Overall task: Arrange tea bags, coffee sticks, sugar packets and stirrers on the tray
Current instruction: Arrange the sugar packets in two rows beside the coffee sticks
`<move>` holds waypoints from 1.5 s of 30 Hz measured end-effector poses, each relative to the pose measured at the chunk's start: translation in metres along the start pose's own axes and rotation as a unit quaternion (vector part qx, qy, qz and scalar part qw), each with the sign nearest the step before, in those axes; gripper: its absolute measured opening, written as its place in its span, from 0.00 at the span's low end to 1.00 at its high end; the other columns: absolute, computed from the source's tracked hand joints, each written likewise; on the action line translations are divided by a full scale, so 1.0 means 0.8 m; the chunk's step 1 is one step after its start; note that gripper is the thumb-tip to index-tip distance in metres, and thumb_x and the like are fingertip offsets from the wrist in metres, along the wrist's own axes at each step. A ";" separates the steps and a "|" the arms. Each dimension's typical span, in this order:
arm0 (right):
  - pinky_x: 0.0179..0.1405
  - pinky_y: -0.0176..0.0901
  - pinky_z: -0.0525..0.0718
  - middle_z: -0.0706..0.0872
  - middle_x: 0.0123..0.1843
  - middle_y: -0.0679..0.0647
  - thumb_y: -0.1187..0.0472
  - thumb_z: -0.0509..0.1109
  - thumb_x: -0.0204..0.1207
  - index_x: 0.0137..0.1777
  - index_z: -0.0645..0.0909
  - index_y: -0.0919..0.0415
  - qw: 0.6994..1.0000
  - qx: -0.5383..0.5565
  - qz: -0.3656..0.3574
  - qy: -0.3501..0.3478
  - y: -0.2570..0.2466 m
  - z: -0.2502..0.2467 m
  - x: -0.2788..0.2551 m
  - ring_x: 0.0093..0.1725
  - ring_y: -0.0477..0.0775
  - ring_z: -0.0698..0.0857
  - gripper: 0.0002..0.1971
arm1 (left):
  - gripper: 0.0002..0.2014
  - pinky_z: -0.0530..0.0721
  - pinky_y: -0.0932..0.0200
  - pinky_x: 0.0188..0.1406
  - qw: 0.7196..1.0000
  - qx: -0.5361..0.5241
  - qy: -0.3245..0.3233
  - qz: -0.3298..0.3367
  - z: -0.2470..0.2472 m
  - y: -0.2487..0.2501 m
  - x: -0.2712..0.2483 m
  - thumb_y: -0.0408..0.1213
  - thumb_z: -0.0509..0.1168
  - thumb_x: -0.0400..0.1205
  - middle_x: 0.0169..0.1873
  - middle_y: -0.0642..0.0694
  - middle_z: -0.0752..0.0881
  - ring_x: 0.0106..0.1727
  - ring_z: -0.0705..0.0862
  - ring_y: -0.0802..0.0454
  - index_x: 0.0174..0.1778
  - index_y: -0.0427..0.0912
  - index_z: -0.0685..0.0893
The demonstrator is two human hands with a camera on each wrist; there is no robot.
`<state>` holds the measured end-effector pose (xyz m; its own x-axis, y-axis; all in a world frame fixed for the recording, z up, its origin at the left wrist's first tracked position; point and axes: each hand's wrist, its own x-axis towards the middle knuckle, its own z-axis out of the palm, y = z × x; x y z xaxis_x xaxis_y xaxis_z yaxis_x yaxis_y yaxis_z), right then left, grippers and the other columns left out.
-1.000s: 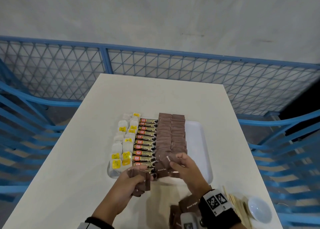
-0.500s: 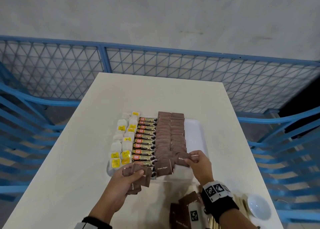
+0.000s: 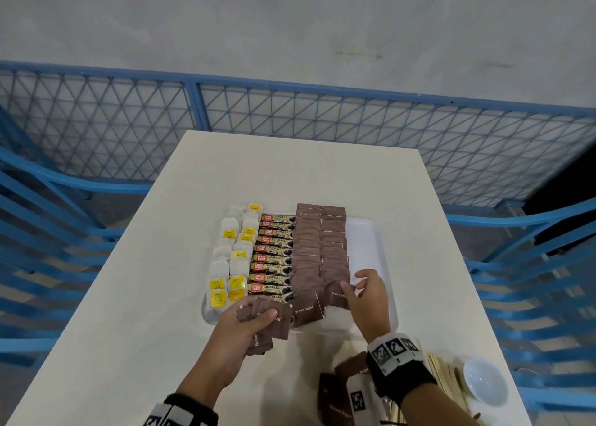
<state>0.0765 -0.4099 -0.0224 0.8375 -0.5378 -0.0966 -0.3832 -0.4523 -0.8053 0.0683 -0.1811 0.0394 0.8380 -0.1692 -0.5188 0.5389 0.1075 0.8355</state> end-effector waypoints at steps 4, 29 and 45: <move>0.32 0.26 0.73 0.78 0.32 0.43 0.53 0.65 0.80 0.40 0.77 0.54 0.984 0.040 -0.073 -0.157 -0.043 -0.009 -0.028 0.32 0.41 0.76 0.09 | 0.07 0.73 0.65 0.17 1.000 -0.011 -0.007 -0.002 0.001 -0.001 0.000 0.23 0.68 0.76 0.27 0.40 0.83 0.17 0.75 0.55 0.49 0.32 0.81; 0.49 0.38 0.85 0.84 0.46 0.53 0.69 0.73 0.73 0.50 0.82 0.61 0.882 0.256 -0.013 -0.396 -0.062 -0.019 -0.085 0.43 0.47 0.86 0.08 | 0.14 0.74 0.62 0.17 0.998 0.034 -0.047 -0.020 0.002 -0.006 0.001 0.26 0.73 0.73 0.27 0.39 0.81 0.21 0.74 0.50 0.53 0.37 0.82; 0.30 0.31 0.80 0.86 0.41 0.56 0.74 0.71 0.72 0.50 0.75 0.59 0.965 0.187 0.104 -0.150 -0.018 -0.037 -0.028 0.35 0.49 0.83 0.13 | 0.21 0.79 0.54 0.35 0.992 -0.041 -0.057 -0.107 -0.001 -0.009 0.022 0.14 0.48 0.77 0.46 0.33 0.86 0.44 0.84 0.43 0.62 0.34 0.74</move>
<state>0.0519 -0.4124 0.0089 0.8542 -0.3329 -0.3994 -0.4354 -0.0382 -0.8994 0.0790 -0.1837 0.0244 0.6916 -0.3056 -0.6544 0.7118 0.1351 0.6892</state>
